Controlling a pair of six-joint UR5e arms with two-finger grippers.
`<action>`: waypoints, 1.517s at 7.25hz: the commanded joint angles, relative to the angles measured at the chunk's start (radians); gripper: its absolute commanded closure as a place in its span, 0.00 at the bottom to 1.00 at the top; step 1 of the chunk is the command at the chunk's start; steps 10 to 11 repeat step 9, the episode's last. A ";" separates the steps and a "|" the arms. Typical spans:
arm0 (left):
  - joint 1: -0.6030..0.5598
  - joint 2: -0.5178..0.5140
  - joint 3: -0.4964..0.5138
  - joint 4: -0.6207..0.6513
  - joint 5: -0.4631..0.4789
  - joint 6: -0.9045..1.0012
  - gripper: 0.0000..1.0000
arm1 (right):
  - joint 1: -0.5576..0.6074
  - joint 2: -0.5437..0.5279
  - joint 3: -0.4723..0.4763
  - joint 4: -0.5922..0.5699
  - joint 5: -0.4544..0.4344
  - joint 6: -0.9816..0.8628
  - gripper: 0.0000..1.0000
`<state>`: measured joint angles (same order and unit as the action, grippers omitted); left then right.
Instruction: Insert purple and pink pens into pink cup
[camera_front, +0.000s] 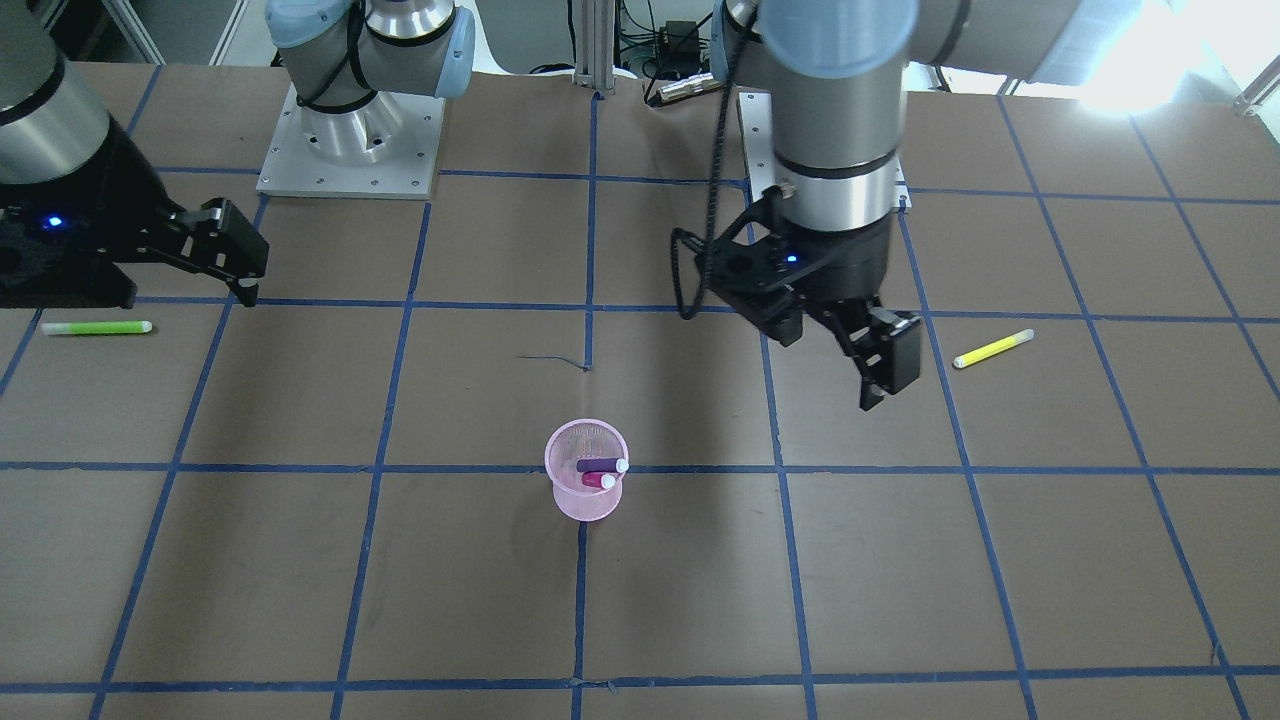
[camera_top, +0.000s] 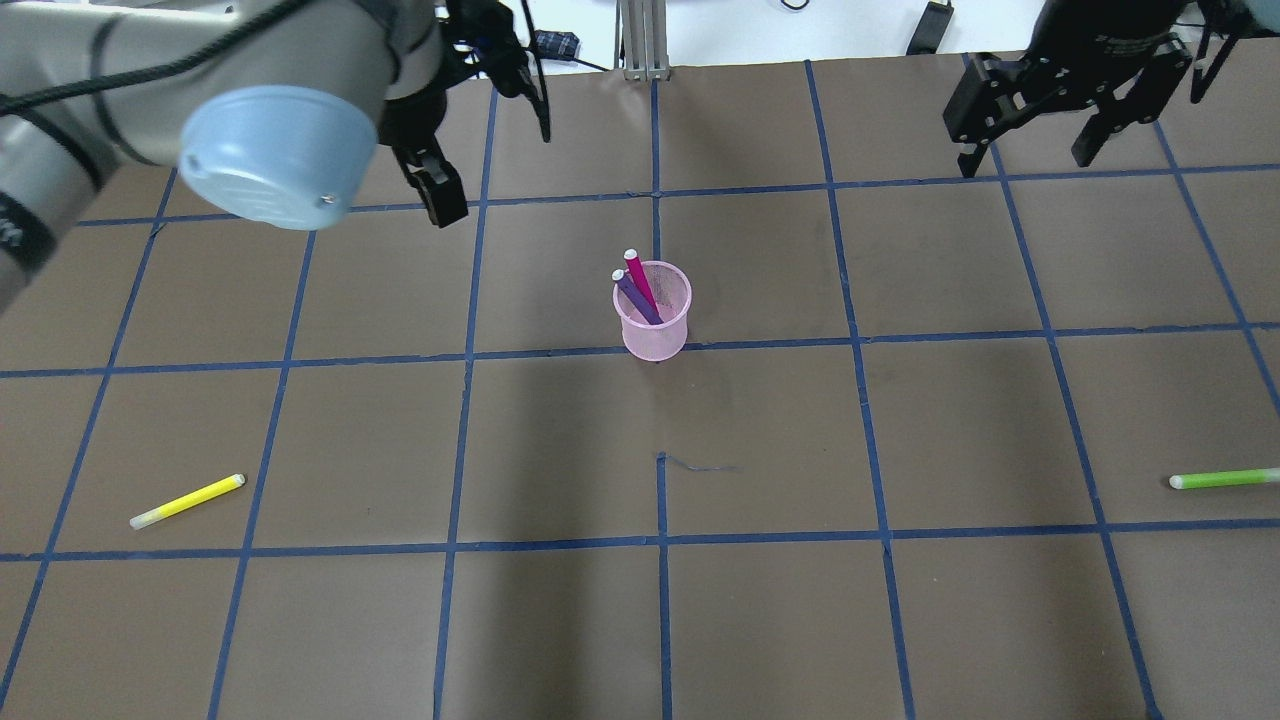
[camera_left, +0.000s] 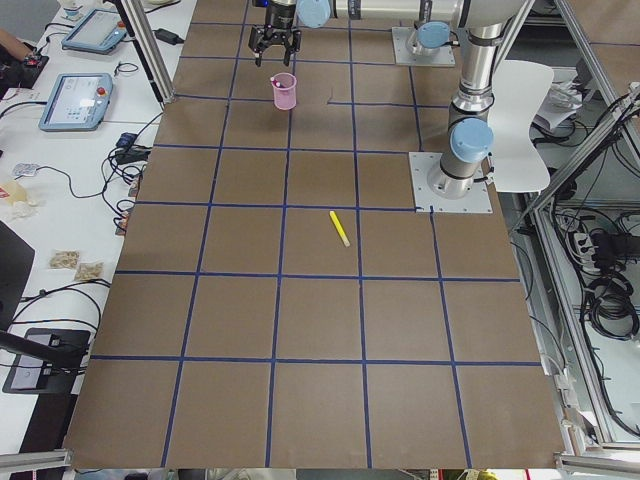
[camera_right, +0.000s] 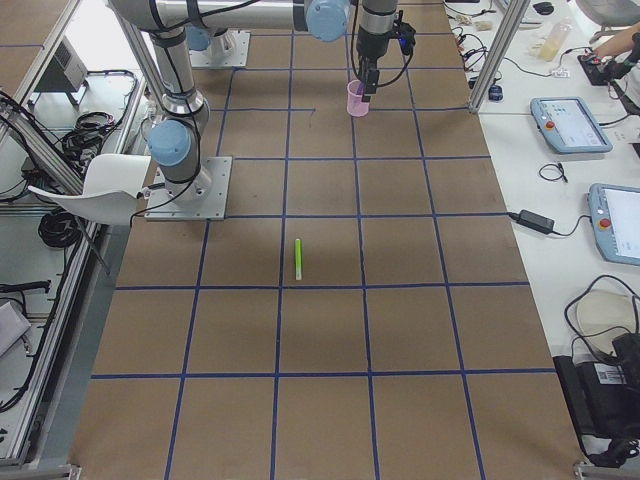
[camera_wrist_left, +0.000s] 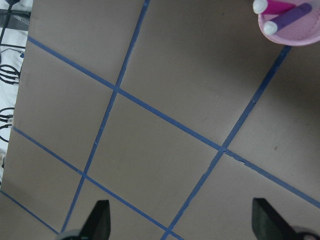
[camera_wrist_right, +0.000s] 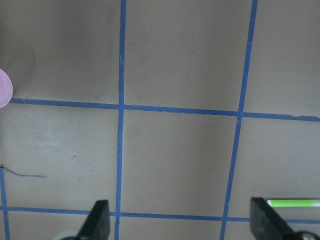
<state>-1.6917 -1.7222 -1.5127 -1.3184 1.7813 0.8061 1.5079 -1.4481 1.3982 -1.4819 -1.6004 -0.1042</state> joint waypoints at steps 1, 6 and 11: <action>0.127 0.064 -0.030 -0.074 -0.141 -0.319 0.00 | 0.115 -0.001 0.004 -0.014 0.008 0.131 0.00; 0.118 0.125 -0.096 -0.079 -0.246 -0.752 0.00 | 0.113 -0.005 0.019 -0.015 0.014 0.139 0.00; 0.118 0.125 -0.096 -0.079 -0.247 -0.746 0.00 | 0.113 -0.005 0.007 -0.052 0.013 0.130 0.00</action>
